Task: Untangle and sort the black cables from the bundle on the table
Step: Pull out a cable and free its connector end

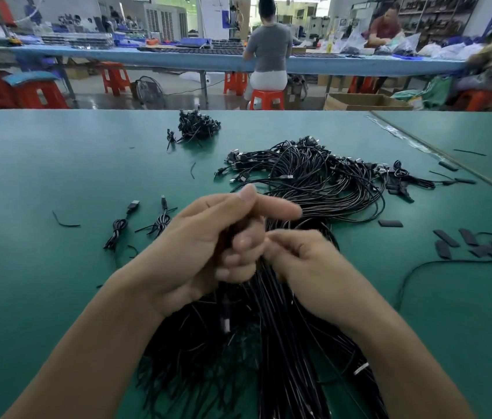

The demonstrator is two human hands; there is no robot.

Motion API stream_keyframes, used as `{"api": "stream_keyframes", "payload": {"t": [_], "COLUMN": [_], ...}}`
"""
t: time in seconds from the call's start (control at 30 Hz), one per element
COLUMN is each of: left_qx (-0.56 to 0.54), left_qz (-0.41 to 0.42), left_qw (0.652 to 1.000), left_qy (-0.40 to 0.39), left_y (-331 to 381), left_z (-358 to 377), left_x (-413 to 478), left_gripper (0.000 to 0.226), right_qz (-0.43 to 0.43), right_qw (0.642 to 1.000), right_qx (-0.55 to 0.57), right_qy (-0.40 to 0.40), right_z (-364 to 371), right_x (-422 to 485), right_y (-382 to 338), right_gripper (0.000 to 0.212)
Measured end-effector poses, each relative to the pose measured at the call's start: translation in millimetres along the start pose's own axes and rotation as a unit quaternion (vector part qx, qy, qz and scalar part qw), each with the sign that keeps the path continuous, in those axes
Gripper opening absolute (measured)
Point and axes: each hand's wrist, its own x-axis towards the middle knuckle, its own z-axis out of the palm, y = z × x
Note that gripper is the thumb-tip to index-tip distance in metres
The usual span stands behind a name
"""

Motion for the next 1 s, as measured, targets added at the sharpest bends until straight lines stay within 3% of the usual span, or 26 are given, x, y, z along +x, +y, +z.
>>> {"api": "stream_keyframes", "payload": {"t": [0.1,0.23,0.33,0.4,0.47,0.63,0.8,1.0], "left_qx": [-0.058,-0.088,0.109,0.267,0.324,0.207,0.153,-0.085], "left_qz": [0.009,0.058,0.085,0.068,0.035,-0.02,-0.099,-0.031], "left_qw": [0.989,0.974,0.962,0.943,0.938,0.976,0.983,0.996], "left_qy": [0.137,0.202,0.237,0.189,0.121,0.06,0.002,-0.027], "left_y": [-9,-20,-26,-27,-23,-19,-12,-4], "left_z": [-5,-12,-14,-11,-6,0,1,0], "left_x": [9,16,16,13,8,5,3,2], "left_gripper": [0.041,0.037,0.032,0.031,0.042,0.049,0.069,0.042], "right_qz": [0.003,-0.034,-0.085,-0.123,-0.145,-0.153,-0.157,-0.084], "right_qw": [0.995,0.988,0.987,0.989,0.987,0.975,0.967,0.988], "right_qx": [-0.08,-0.125,-0.114,-0.08,-0.033,0.077,0.089,0.071], "right_qy": [-0.065,-0.084,-0.069,-0.008,0.059,0.138,0.182,0.107], "right_z": [3,3,2,-3,-11,-21,-18,-11], "right_x": [-4,-10,-13,-13,-11,-9,-6,-4], "right_y": [-3,-14,-24,-28,-28,-23,-23,-15], "right_gripper": [0.021,0.029,0.034,0.032,0.027,0.021,0.021,0.031]}}
